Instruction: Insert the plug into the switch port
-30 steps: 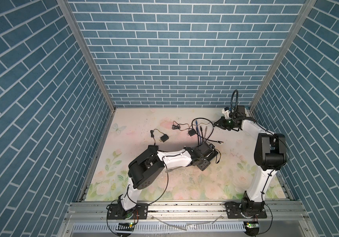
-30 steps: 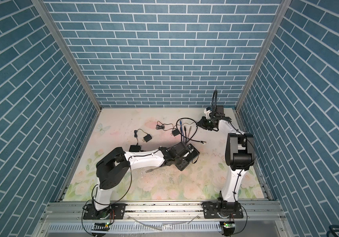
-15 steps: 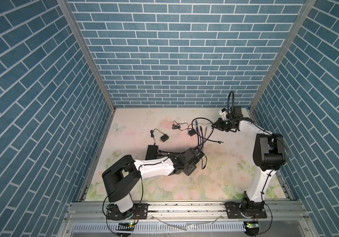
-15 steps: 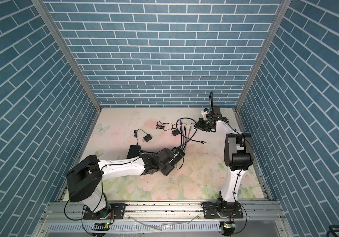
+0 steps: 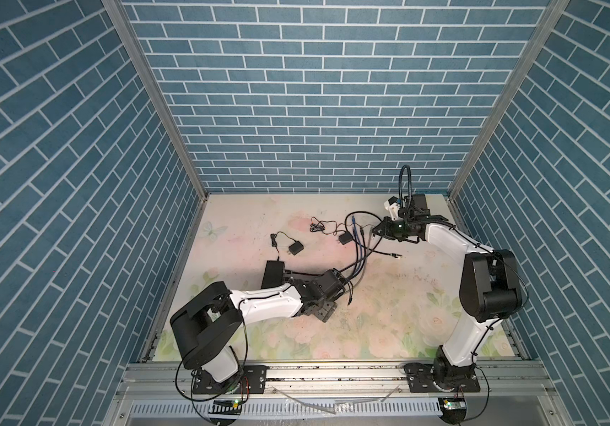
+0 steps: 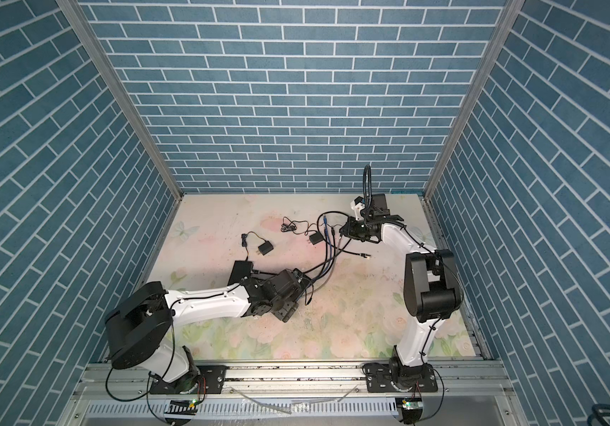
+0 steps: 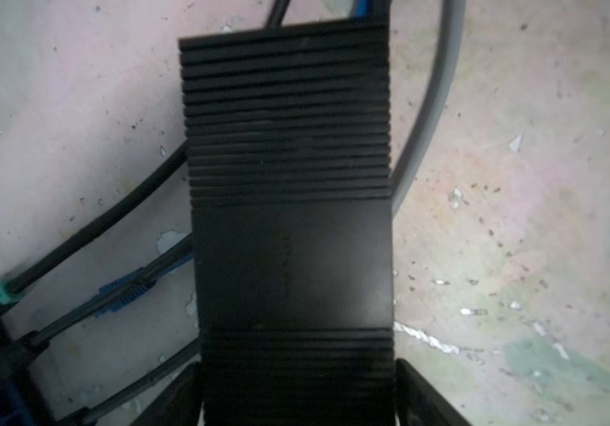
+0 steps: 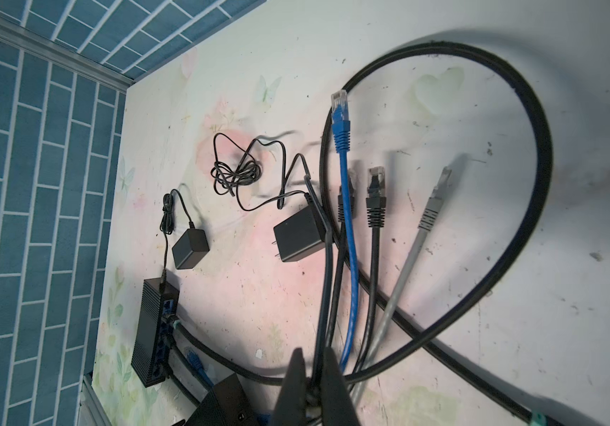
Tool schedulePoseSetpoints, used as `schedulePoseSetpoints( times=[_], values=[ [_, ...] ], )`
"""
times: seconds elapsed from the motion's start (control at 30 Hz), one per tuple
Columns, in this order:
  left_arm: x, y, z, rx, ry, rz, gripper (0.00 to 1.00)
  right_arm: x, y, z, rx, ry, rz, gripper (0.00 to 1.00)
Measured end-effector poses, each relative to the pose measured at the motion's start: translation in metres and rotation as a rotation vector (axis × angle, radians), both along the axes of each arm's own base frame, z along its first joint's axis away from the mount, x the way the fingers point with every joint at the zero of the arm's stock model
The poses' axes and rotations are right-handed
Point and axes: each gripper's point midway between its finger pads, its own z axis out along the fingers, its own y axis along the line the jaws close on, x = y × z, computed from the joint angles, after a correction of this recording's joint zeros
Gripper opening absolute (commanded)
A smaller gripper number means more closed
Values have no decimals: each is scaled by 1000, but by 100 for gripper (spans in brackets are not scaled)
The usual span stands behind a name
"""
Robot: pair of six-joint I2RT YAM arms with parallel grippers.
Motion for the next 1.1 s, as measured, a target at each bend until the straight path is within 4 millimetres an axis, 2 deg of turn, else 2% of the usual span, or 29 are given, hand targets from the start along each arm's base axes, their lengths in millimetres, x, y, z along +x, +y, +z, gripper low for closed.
schedulePoseSetpoints(
  times=[0.13,0.3,0.53,0.63,0.73,0.87,1.1],
  values=[
    [2,5,-2,-18,54,34,96,-4,2,-5,-4,12,5,0],
    [15,4,9,-69,82,78,96,-10,1,-12,-9,31,6,0],
    [39,-22,31,-137,77,78,94,-16,3,-8,-4,12,12,0],
    [45,-33,25,-127,100,66,93,-19,5,-8,-2,6,18,0],
    [47,-37,10,-89,134,65,91,-23,8,-10,-1,5,27,0],
    [46,-35,-4,-39,167,71,84,-28,11,-13,2,13,33,0],
    [47,-34,-4,-31,169,79,63,-33,19,-6,22,-6,44,0]
  ],
)
